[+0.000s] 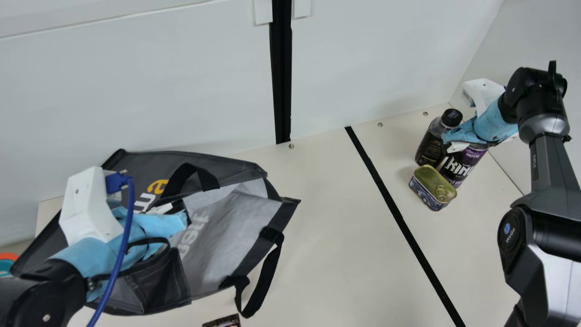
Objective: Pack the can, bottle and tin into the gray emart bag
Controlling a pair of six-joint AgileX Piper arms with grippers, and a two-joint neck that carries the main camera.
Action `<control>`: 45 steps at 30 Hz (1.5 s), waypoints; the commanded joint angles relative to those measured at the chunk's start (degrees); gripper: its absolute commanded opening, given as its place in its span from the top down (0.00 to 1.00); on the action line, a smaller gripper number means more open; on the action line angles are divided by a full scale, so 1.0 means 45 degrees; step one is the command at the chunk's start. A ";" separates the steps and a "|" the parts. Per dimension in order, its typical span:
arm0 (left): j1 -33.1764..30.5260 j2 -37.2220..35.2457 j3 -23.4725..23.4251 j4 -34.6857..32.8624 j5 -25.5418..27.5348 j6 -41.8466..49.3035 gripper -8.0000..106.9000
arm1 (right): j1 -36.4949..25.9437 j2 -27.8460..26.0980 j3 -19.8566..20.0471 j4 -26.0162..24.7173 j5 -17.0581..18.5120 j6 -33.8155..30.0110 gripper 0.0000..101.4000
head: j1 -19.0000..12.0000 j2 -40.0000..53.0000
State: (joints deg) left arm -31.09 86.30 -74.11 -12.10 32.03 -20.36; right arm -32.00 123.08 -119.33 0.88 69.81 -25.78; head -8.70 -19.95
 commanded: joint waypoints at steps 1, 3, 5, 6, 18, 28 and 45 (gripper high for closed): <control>0.0000 0.0000 0.0000 0.0000 0.0000 0.0000 0.84 | 0.0012 -0.0002 0.0030 -0.0073 0.0021 0.0021 0.89 | -0.0289 -0.0011; 0.0000 0.0000 0.0000 0.0000 0.0000 0.0000 0.84 | 0.0013 -0.0041 0.0034 -0.0101 0.0021 0.0036 1.00 | -0.0289 -0.0011; 0.0000 0.0000 0.0000 0.0000 0.0000 0.0000 0.84 | 0.0007 -0.0110 0.0060 -0.0112 -0.0002 0.0044 1.00 | -0.0289 -0.0011; 0.0000 0.0000 0.0000 0.0000 0.0000 0.0000 0.84 | 0.0002 -0.0157 0.0081 -0.0120 -0.0016 0.0049 1.00 | -0.0289 -0.0011; 0.0000 0.0000 0.0000 0.0000 0.0000 0.0000 0.84 | -0.0090 -0.1227 0.0813 -0.0069 -0.0220 -0.0001 1.00 | -0.0289 -0.0011; 0.0000 0.0000 0.0000 0.0000 0.0000 0.0000 0.84 | -0.0255 -0.2596 0.1975 0.0070 -0.0497 -0.0125 1.00 | -0.0289 -0.0011; 0.0000 0.0000 0.0000 0.0000 0.0000 0.0000 0.84 | -0.0232 -0.5437 0.4331 0.0428 -0.0784 -0.0392 1.00 | -0.0289 -0.0011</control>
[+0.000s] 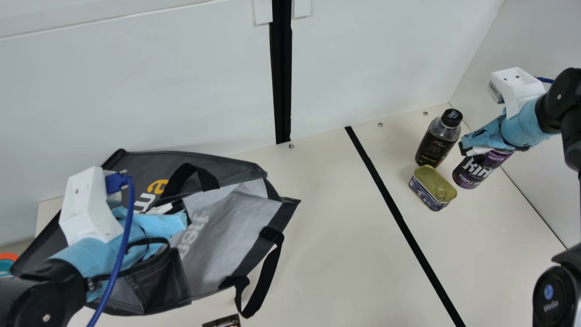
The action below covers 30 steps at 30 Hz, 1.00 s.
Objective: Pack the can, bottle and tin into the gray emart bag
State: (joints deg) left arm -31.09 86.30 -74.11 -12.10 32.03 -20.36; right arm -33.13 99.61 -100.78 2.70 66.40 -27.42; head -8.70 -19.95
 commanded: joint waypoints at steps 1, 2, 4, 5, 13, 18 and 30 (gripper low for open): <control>0.0000 0.0000 0.0000 0.0000 0.0000 0.0000 0.84 | 0.0050 -0.0384 0.0343 0.0040 -0.0036 -0.0046 1.00 | -0.0289 -0.0011; 0.0000 0.0000 0.0000 0.0000 0.0000 0.0000 0.84 | 0.0086 -0.0559 0.0498 0.0054 -0.0052 -0.0070 1.00 | -0.0289 -0.0011; 0.0000 0.0000 0.0000 0.0000 0.0000 0.0000 0.84 | 0.0170 -0.0891 0.0794 0.0073 -0.0078 -0.0098 1.00 | -0.0289 -0.0011; 0.0000 0.0000 0.0000 0.0000 0.0000 0.0000 0.84 | 0.0216 -0.1050 0.0937 0.0084 -0.0089 -0.0109 1.00 | -0.0289 -0.0011; 0.0000 0.0000 0.0000 0.0000 0.0000 0.0000 0.84 | 0.0747 -0.2252 0.1962 0.0110 -0.0101 -0.0101 1.00 | -0.0289 -0.0011; 0.0000 0.0000 0.0000 0.0000 0.0000 0.0000 0.84 | 0.1233 -0.2883 0.2478 0.0065 -0.0092 0.0036 1.00 | -0.0289 -0.0011; 0.0000 0.0000 0.0000 0.0000 0.0000 0.0000 0.84 | 0.2766 -0.3994 0.3446 -0.0234 -0.0062 0.0664 1.00 | -0.0289 -0.0011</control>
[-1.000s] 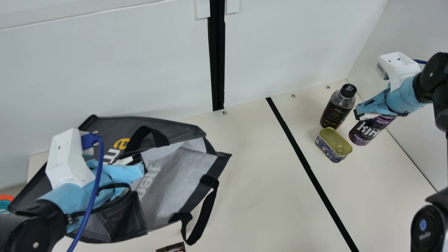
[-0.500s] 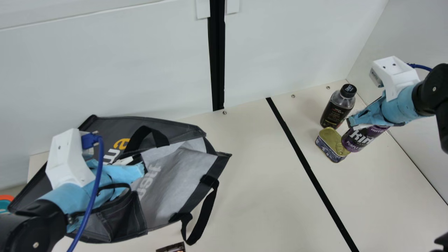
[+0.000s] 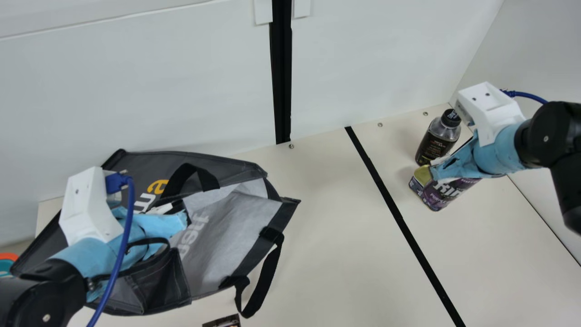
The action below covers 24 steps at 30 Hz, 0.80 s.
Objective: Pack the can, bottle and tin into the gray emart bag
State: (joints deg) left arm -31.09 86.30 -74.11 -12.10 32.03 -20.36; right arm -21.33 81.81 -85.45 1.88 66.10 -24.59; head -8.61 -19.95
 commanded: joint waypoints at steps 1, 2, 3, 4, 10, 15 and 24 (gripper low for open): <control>0.0000 0.0000 0.0000 0.0000 0.0000 0.0000 0.84 | 0.0285 -0.0098 0.0099 -0.0089 0.0005 0.0100 1.00 | -0.0308 -0.0011; 0.0000 0.0000 0.0000 0.0000 0.0000 0.0000 0.84 | 0.0423 -0.0155 0.0156 -0.0125 0.0007 0.0159 1.00 | -0.0308 -0.0011; 0.0000 0.0000 0.0000 0.0000 0.0000 0.0000 0.84 | 0.0559 -0.0205 0.0199 -0.0162 0.0016 0.0217 1.00 | -0.0308 -0.0011; 0.0000 0.0000 0.0000 0.0000 0.0000 0.0000 0.84 | 0.0707 -0.0250 0.0242 -0.0206 0.0019 0.0283 1.00 | -0.0308 -0.0011; 0.0000 0.0000 0.0000 0.0000 0.0000 0.0000 0.84 | 0.1613 -0.0443 0.0385 -0.0487 0.0095 0.0662 1.00 | -0.0308 -0.0011; 0.0000 0.0000 0.0000 0.0000 0.0000 0.0000 0.84 | 0.2376 -0.0486 0.0396 -0.0711 0.0178 0.0922 1.00 | -0.0308 -0.0011; 0.0000 0.0000 0.0000 0.0000 0.0000 0.0000 0.84 | 0.3680 -0.0478 0.0329 -0.0922 0.0347 0.1249 1.00 | -0.0308 -0.0011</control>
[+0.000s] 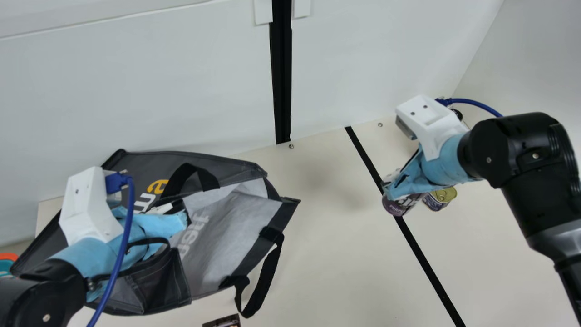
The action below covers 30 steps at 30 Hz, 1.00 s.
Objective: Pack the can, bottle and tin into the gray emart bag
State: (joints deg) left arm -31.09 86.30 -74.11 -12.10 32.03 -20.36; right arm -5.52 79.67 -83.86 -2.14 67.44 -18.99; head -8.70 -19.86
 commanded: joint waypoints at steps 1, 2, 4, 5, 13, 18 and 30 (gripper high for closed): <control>0.0000 0.0000 0.0000 0.0000 0.0000 0.0000 0.84 | 0.0286 -0.0014 -0.0025 -0.0021 0.0081 0.0008 1.00 | -0.0289 -0.0030; 0.0000 0.0000 0.0000 0.0000 0.0000 0.0000 0.84 | 0.0411 -0.0026 -0.0030 -0.0014 0.0116 0.0013 1.00 | -0.0289 -0.0030; 0.0000 0.0000 0.0000 0.0000 0.0000 0.0000 0.84 | 0.0639 -0.0059 -0.0029 0.0016 0.0187 -0.0007 1.00 | -0.0289 -0.0030; 0.0000 0.0000 0.0000 0.0000 0.0000 0.0000 0.84 | 0.0755 -0.0082 -0.0025 0.0044 0.0230 -0.0021 1.00 | -0.0289 -0.0030; 0.0000 0.0000 0.0000 0.0000 0.0000 0.0000 0.84 | 0.1623 -0.0307 0.0182 0.0231 0.0430 -0.0190 1.00 | -0.0289 -0.0030; 0.0000 0.0000 0.0000 0.0000 0.0000 0.0000 0.84 | 0.2192 -0.0460 0.0391 0.0359 0.0485 -0.0269 1.00 | -0.0289 -0.0030; 0.0000 0.0000 0.0000 0.0000 0.0000 0.0000 0.84 | 0.3489 -0.0574 0.0638 0.0518 0.0469 -0.0329 1.00 | -0.0289 -0.0030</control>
State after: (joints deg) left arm -31.09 86.30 -74.11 -12.10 32.03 -20.36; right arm 9.83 77.11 -81.00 0.00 69.59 -20.54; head -8.70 -19.95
